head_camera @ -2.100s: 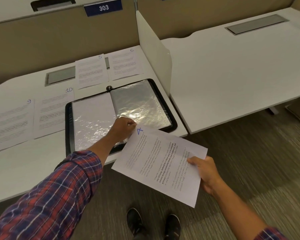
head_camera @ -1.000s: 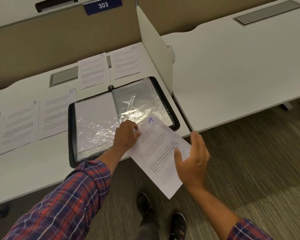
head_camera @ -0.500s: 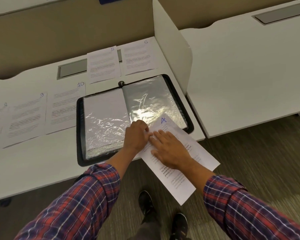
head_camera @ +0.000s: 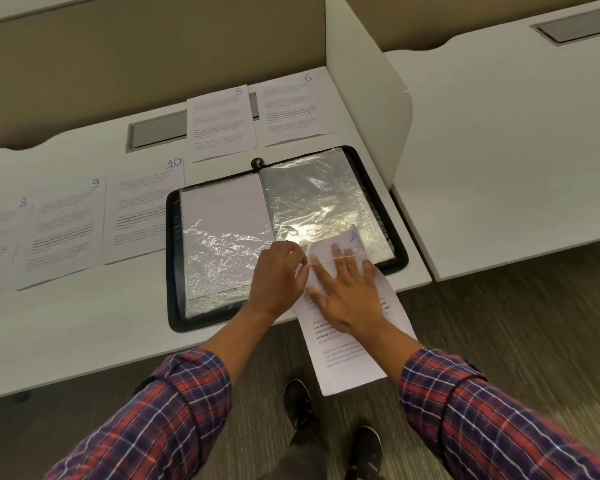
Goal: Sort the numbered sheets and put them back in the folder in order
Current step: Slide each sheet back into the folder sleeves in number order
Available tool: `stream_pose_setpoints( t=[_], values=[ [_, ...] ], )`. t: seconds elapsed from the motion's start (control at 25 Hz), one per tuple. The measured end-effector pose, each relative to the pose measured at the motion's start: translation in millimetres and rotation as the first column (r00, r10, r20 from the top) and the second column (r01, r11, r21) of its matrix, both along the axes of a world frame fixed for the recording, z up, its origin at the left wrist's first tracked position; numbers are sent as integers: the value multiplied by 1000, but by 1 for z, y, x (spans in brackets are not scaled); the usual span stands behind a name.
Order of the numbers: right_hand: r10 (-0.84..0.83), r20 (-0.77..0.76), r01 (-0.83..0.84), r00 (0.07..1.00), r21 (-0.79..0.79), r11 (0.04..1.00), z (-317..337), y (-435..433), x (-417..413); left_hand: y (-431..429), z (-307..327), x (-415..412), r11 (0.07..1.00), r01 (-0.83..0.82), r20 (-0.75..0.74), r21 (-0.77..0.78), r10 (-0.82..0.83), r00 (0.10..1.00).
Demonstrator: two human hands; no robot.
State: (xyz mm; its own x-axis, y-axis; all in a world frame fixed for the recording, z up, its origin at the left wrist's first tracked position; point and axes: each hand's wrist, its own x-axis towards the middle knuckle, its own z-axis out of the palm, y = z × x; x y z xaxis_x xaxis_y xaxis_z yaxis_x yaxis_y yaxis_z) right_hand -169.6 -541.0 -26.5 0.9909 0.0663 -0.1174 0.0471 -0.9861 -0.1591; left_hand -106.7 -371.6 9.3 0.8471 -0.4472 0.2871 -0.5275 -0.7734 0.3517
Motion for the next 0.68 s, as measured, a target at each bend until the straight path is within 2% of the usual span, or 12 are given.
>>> stream_pose_setpoints(
  t=[0.16, 0.28, 0.36, 0.48, 0.6, 0.68],
  values=[
    [-62, -8, 62, 998, -47, 997, -3, 11, 12, -6, 3, -11, 1000, 6, 110, 19, -8, 994],
    [-5, 13, 6, 1000, -32, 999, -2, 18, 13, -5, -2, -16, 998, 9, 133, 57, -16, 991],
    [53, 7, -53, 999, -4, 999, -5, 17, 14, -5, -8, -19, 995, 22, 113, 94, -33, 993],
    [-1, 7, 1, 1000, 15, 1000, -5, 14, 16, -4, -15, -18, 994, 6, 81, 106, -15, 997],
    [36, -20, -34, 999, 81, 996, -9, 18, 14, -7, -14, -15, 999, 10, 28, 50, -12, 1000],
    [37, 64, -47, 997, 163, 986, -4, 14, 9, -11, -13, -13, 1000, 24, -46, -6, -24, 999]
  ],
)
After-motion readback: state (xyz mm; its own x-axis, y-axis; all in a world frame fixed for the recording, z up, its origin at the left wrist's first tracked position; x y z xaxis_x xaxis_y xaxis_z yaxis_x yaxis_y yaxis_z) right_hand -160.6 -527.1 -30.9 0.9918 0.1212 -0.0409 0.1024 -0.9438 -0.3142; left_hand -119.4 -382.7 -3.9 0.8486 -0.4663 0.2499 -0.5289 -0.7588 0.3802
